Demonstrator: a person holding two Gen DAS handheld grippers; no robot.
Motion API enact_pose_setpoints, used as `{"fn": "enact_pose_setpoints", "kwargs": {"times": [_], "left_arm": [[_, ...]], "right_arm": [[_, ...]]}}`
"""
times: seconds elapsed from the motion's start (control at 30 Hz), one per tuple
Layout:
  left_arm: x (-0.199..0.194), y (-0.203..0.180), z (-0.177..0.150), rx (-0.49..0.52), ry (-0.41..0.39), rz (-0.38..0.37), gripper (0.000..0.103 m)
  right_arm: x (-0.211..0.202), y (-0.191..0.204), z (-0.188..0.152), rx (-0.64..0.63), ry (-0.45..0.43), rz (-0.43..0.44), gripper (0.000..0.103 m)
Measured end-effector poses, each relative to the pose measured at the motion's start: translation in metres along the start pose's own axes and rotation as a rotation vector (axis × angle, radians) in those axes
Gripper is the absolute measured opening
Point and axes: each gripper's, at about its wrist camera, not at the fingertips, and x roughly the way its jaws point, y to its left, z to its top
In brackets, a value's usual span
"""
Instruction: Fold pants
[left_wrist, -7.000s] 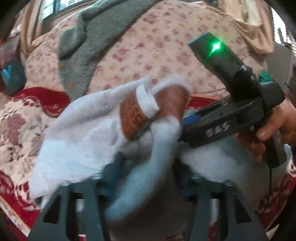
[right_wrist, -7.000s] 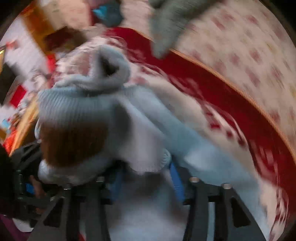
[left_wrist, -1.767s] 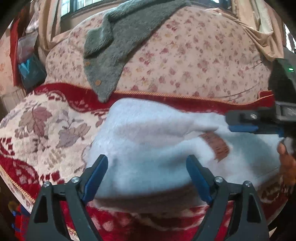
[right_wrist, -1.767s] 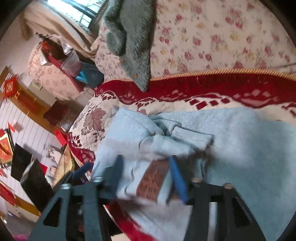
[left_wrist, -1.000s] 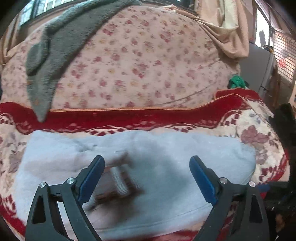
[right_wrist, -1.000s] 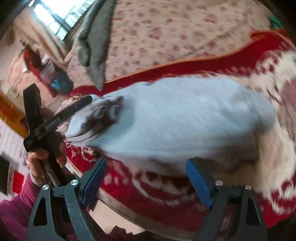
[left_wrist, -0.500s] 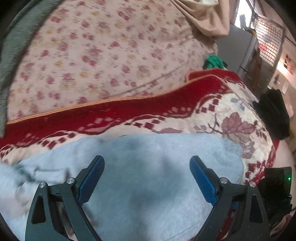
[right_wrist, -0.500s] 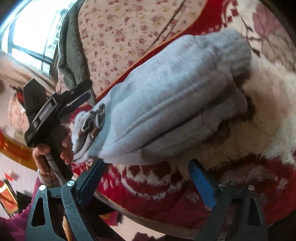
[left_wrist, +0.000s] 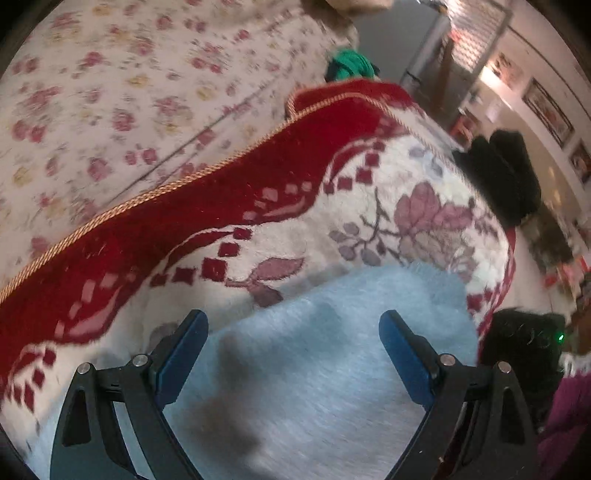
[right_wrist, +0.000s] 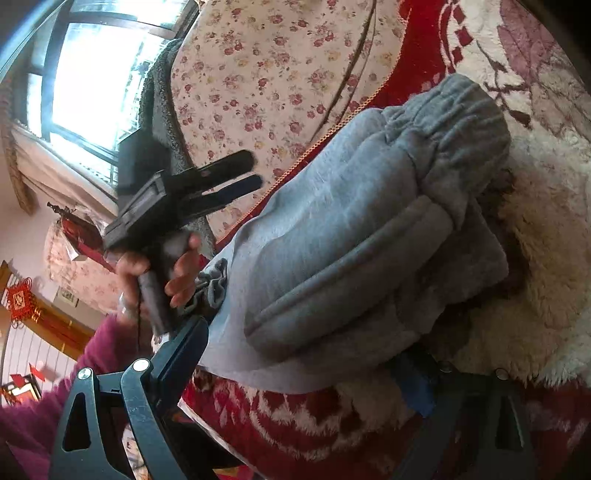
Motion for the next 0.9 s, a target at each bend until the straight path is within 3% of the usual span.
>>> {"fn": "enact_pose_setpoints", "kwargs": {"times": [0.17,0.37,0.6,0.73,0.8,0.9], "left_arm": [[0.016,0.011,0.009,0.086,0.080,0.010,0.093],[0.041,0.021,0.016,0.130,0.189,-0.111,0.093],[0.084,-0.007,0.017,0.188,0.303,-0.176,0.093],[0.083,-0.015,0.011,0.189,0.292,-0.186,0.073],[0.076,-0.013,0.011,0.180,0.268,-0.186,0.059],[0.064,-0.009,0.010,0.159,0.232,-0.163,0.038]], "right_arm": [[-0.004,-0.001,-0.004,-0.019,-0.015,0.021,0.096],[-0.007,-0.001,-0.007,-0.045,-0.035,0.027,0.096],[-0.003,0.005,-0.008,-0.106,-0.031,-0.004,0.096],[0.006,0.007,-0.002,-0.110,-0.009,-0.046,0.091],[0.008,0.003,0.003,-0.084,-0.008,-0.059,0.065],[0.006,-0.002,0.009,-0.027,-0.013,-0.023,0.052]]}}
